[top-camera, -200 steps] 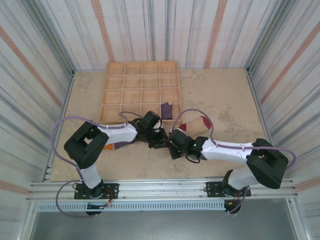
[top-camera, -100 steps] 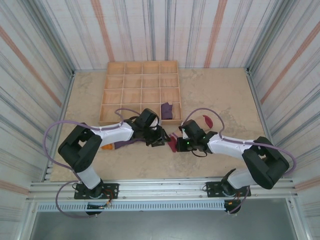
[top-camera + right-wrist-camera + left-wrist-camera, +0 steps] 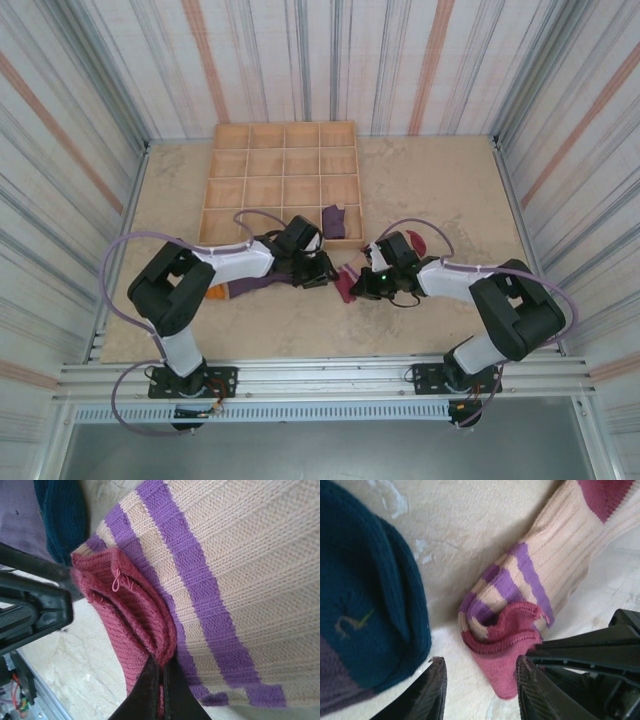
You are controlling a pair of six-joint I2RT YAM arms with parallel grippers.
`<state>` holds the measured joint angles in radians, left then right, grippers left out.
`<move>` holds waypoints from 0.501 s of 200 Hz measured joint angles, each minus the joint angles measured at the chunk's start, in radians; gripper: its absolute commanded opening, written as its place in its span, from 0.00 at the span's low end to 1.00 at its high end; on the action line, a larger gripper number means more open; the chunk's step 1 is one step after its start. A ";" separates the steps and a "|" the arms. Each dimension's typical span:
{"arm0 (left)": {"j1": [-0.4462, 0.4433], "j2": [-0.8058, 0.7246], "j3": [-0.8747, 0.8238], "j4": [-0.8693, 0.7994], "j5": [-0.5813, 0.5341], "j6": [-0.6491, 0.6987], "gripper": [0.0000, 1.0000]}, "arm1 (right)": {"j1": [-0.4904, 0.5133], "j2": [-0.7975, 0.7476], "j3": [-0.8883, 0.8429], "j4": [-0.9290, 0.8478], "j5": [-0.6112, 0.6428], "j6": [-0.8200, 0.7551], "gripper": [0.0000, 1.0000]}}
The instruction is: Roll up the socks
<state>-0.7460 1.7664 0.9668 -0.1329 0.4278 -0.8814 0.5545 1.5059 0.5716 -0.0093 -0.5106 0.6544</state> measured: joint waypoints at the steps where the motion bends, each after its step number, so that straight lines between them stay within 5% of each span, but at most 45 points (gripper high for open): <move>1: 0.000 0.002 0.000 0.001 -0.002 0.000 0.38 | 0.000 0.001 0.000 0.000 -0.001 0.000 0.00; 69: -0.002 0.047 0.007 0.042 -0.026 0.002 0.32 | -0.041 0.038 -0.001 0.040 -0.082 0.019 0.00; 100: -0.007 0.068 0.023 0.062 -0.039 0.003 0.21 | -0.057 0.040 -0.001 0.040 -0.097 0.019 0.00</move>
<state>-0.7528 1.8347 0.9897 -0.0711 0.3889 -0.8787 0.4976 1.5463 0.5709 0.0307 -0.6075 0.6731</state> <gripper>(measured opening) 0.263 0.054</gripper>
